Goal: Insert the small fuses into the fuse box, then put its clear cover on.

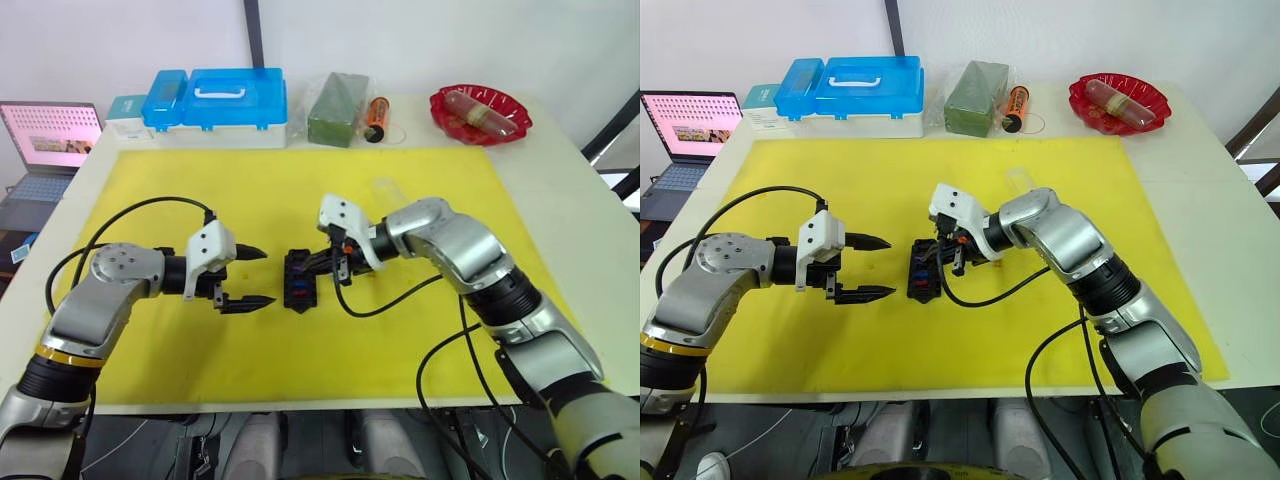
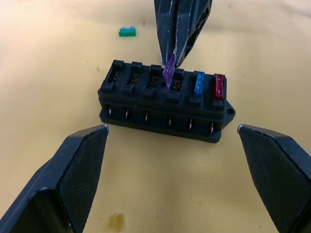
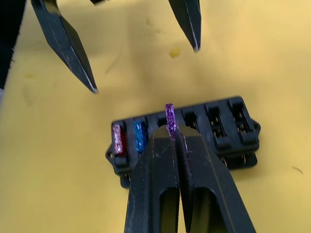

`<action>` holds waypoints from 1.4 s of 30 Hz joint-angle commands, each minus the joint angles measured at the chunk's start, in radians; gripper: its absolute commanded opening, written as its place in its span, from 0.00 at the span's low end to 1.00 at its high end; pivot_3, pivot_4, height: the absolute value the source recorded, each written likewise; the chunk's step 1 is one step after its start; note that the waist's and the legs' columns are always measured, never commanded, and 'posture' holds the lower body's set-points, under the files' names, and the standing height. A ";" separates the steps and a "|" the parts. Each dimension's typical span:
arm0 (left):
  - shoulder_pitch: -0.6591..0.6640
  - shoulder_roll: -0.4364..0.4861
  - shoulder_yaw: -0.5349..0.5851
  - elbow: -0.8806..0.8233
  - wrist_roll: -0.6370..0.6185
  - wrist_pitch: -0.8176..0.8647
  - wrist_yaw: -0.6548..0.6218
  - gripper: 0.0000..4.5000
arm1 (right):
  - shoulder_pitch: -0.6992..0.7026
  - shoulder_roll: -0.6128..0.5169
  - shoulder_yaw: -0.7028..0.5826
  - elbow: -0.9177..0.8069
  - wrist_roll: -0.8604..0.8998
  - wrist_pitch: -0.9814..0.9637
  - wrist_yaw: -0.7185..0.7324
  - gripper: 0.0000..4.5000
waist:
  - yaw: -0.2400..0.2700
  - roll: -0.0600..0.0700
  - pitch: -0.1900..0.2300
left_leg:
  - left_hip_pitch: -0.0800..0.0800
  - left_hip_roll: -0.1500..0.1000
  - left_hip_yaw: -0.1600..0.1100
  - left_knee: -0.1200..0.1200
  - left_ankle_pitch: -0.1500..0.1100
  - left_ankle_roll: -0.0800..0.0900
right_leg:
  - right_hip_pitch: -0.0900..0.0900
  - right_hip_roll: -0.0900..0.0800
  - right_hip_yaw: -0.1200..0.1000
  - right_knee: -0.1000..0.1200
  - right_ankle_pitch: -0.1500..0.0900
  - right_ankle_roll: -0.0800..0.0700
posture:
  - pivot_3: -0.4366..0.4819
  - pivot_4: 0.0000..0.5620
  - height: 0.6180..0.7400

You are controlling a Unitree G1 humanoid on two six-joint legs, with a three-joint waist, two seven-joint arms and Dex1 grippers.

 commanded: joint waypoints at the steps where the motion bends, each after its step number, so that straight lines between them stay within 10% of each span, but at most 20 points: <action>1: -0.008 0.002 0.010 -0.035 0.003 -0.006 0.002 1.00 | -0.008 0.010 -0.032 -0.035 0.010 0.003 -0.001 0.00 | 0.000 0.000 0.000 | 0.000 0.000 0.000 0.000 0.000 0.000 | 0.000 0.000 0.000 0.000 0.000 0.000 | 0.48 0.27 1.00; 42: -0.011 -0.007 0.003 -0.034 0.007 -0.010 0.008 1.00 | 0.036 -0.008 0.072 -0.010 -0.138 -0.048 -0.007 0.00 | 0.000 0.000 0.000 | 0.000 0.000 0.000 0.000 0.000 0.000 | 0.000 0.000 0.000 0.000 0.000 0.000 | 0.48 0.27 1.00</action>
